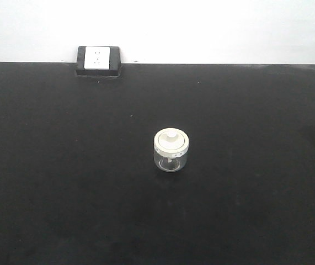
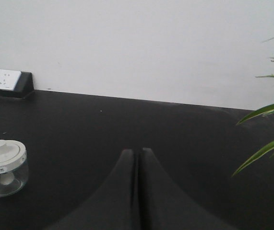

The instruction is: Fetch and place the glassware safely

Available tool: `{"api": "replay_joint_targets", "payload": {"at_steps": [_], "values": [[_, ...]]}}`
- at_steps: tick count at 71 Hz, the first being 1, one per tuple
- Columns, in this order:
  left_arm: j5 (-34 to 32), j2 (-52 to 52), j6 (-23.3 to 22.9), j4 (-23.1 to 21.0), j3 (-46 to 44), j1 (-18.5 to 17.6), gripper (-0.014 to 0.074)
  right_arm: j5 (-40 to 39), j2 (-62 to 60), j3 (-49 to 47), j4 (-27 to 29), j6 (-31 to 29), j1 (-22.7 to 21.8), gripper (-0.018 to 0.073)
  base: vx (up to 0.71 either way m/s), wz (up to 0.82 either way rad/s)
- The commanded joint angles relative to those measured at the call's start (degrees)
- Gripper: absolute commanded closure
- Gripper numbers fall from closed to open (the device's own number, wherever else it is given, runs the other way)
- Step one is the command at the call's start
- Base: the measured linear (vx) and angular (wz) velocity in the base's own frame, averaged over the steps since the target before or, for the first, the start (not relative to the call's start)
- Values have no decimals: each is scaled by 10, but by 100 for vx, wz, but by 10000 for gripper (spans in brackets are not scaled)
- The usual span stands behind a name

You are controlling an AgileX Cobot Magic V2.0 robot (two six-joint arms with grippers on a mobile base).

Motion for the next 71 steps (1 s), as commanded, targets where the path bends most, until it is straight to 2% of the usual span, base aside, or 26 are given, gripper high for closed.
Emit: {"api": "replay_joint_targets", "payload": {"at_steps": [1,15,51,63,71], "values": [[-44,-7,-2,-5,17,0,603,-37,14,-14,41,-32,-45,563,0,0],[-44,-7,-2,-5,17,0,603,-49,-4,3,61,-32,-101,563,0,0],[-44,-7,-2,-5,17,0,603,-133,-98,150,100,-23,-98,563,0,0],[-44,-7,-2,-5,17,0,603,-197,-99,198,103,-23,-65,563,0,0],[-44,-7,-2,-5,17,0,603,-233,-101,224,103,-23,-58,563,0,0]]}}
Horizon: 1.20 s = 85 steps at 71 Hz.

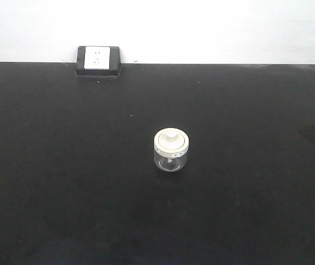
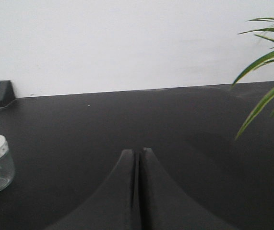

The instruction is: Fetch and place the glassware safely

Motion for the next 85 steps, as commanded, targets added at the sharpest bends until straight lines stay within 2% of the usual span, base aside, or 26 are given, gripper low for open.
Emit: {"api": "replay_joint_targets", "payload": {"at_steps": [1,10,33,85], "values": [[-44,-7,-2,-5,17,0,603,-89,5,9,1,-1,5,563,0,0],[-44,-7,-2,-5,17,0,603,-130,-7,41,1,5,5,563,0,0],[-44,-7,-2,-5,17,0,603,-91,-31,40,-6,-6,38,563,0,0],[-44,-7,-2,-5,17,0,603,-85,-31,40,-5,-6,38,563,0,0]]}}
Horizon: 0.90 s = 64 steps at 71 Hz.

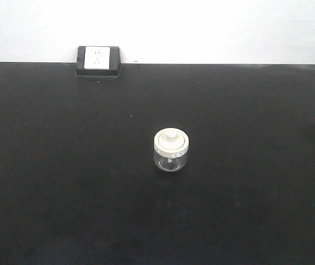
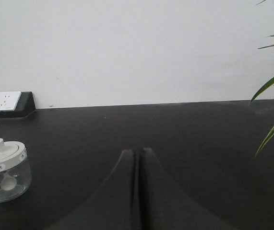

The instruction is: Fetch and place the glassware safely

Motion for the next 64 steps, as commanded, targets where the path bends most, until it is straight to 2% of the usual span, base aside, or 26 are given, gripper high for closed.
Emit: {"api": "replay_joint_targets", "payload": {"at_steps": [1,64], "values": [[-44,-7,-2,-5,17,0,603,-39,-8,11,-5,-6,1,563,0,0],[-44,-7,-2,-5,17,0,603,-39,-8,11,-5,-6,1,563,0,0]]}}
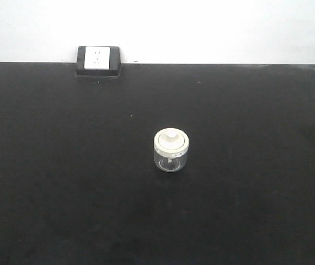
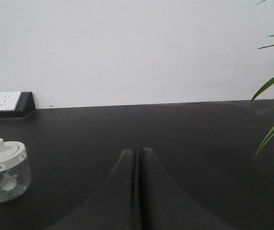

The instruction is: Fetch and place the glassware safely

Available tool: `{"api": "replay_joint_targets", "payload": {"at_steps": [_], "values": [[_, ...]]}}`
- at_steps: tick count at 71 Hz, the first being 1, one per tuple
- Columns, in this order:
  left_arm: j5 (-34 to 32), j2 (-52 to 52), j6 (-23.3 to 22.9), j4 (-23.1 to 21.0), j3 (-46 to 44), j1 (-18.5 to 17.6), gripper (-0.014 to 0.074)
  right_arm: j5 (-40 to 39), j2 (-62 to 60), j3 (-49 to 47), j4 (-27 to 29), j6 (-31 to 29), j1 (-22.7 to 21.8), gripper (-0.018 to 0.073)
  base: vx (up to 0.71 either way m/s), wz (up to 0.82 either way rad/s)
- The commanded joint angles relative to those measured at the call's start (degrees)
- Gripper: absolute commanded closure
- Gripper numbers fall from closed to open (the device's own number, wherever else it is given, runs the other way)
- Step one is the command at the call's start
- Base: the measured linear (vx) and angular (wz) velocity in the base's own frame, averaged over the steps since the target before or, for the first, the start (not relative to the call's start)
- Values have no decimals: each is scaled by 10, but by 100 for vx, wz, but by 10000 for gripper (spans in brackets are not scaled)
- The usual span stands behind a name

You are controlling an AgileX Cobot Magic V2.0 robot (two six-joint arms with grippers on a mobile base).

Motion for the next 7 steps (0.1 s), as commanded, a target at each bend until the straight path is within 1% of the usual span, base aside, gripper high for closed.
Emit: {"api": "replay_joint_targets", "payload": {"at_steps": [1,7], "values": [[-44,-7,-2,-5,17,0,603,-39,-8,11,-5,-6,1,563,0,0],[-44,-7,-2,-5,17,0,603,-39,-8,11,-5,-6,1,563,0,0]]}}
